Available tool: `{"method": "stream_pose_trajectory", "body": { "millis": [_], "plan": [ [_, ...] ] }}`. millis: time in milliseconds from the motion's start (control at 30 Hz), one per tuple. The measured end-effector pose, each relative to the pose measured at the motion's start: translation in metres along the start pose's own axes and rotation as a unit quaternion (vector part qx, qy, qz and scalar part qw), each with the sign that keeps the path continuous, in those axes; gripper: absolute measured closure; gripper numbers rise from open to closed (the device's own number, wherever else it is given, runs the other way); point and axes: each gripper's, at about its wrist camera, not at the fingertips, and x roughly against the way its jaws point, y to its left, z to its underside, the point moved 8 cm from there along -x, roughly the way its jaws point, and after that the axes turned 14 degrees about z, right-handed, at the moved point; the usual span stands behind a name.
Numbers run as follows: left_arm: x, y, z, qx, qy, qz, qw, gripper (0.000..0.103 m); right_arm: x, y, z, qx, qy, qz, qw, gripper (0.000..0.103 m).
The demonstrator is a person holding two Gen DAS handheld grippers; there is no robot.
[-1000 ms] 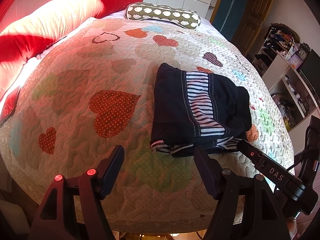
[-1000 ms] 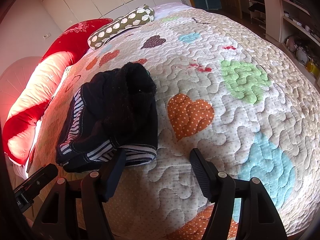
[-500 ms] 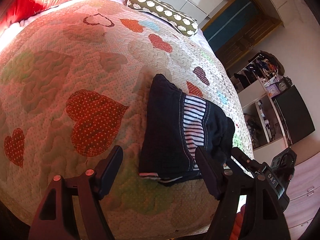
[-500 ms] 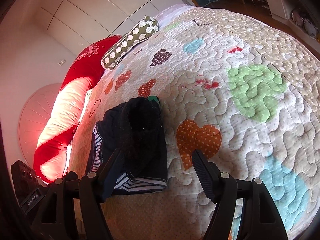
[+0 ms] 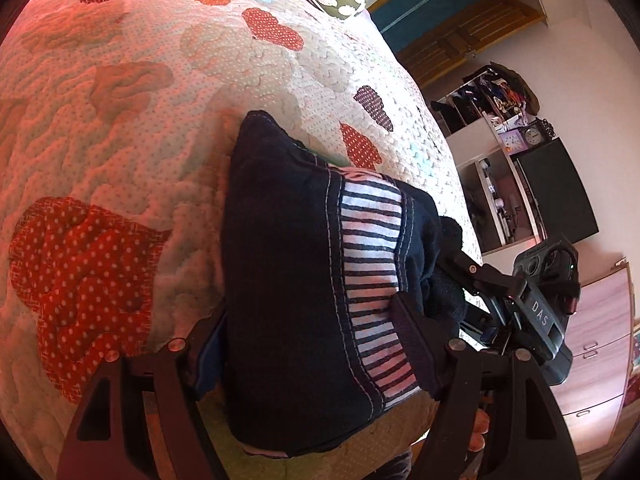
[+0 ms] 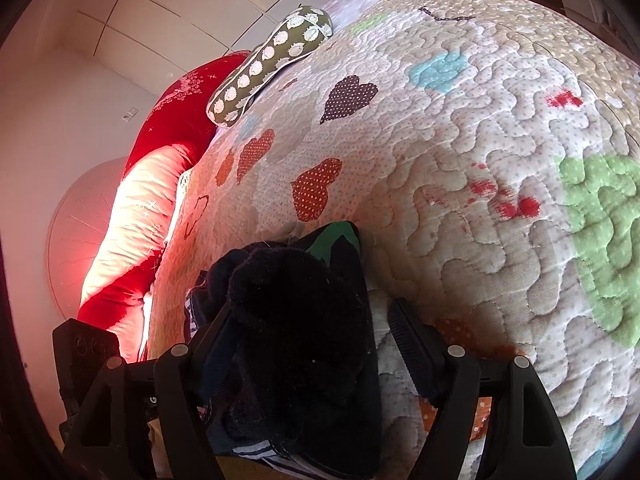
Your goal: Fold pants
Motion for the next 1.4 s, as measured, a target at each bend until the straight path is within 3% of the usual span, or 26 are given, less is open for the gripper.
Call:
{"method": "stream_pose_trajectory", "body": {
  "millis": [33,100,200,500,700,767,833,900,1000,1100,1233,1333,1400],
  "plan": [
    [-0.001,-0.002,0.000,-0.006,-0.001,-0.006,1.0000,0.032,-0.002,0.003,0.000,0.004,0.005,-0.006,1.000,0.047],
    [-0.003,-0.007,0.001,0.000,0.006,0.018,0.9998,0.065,-0.005,0.008,0.002,0.000,0.024,-0.023,0.999,0.055],
    [0.006,-0.012,-0.004,0.001,-0.006,0.015,0.9999,0.071,0.000,0.013,-0.002,0.002,0.021,-0.026,0.999,0.064],
    [0.025,-0.028,-0.050,-0.029,-0.038,-0.001,0.9988,0.071,0.014,0.052,-0.041,0.039,-0.012,-0.019,0.999,0.064],
    [0.011,-0.003,-0.080,-0.026,-0.052,-0.055,0.9968,0.070,-0.012,0.065,-0.072,0.061,-0.022,0.019,0.998,0.062],
    [0.004,0.013,-0.079,-0.016,-0.045,-0.086,0.9952,0.070,-0.026,0.056,-0.078,0.062,-0.024,0.060,0.996,0.060],
    [0.006,0.019,-0.076,-0.005,-0.043,-0.081,0.9958,0.068,-0.037,0.045,-0.081,0.058,-0.016,0.095,0.994,0.043],
    [0.014,0.018,-0.069,-0.006,-0.047,-0.075,0.9961,0.064,-0.030,0.040,-0.084,0.052,-0.021,0.088,0.994,0.043],
    [0.031,0.016,-0.058,-0.013,-0.059,-0.088,0.9943,0.059,0.001,0.044,-0.094,0.060,-0.075,0.099,0.990,0.043],
    [0.047,0.016,-0.046,-0.020,-0.078,-0.111,0.9905,0.055,0.021,0.069,-0.094,0.082,-0.095,0.063,0.990,0.043],
    [0.062,0.017,-0.028,-0.027,-0.094,-0.142,0.9850,0.055,-0.003,0.098,-0.067,0.107,-0.038,0.010,0.993,0.043],
    [0.072,0.013,-0.017,-0.035,-0.102,-0.155,0.9819,0.055,-0.044,0.086,-0.053,0.084,0.009,0.031,0.996,0.043],
    [0.084,0.010,-0.011,-0.043,-0.113,-0.167,0.9785,0.055,-0.049,0.074,-0.053,0.069,0.000,0.044,0.997,0.043]
  ]
}}
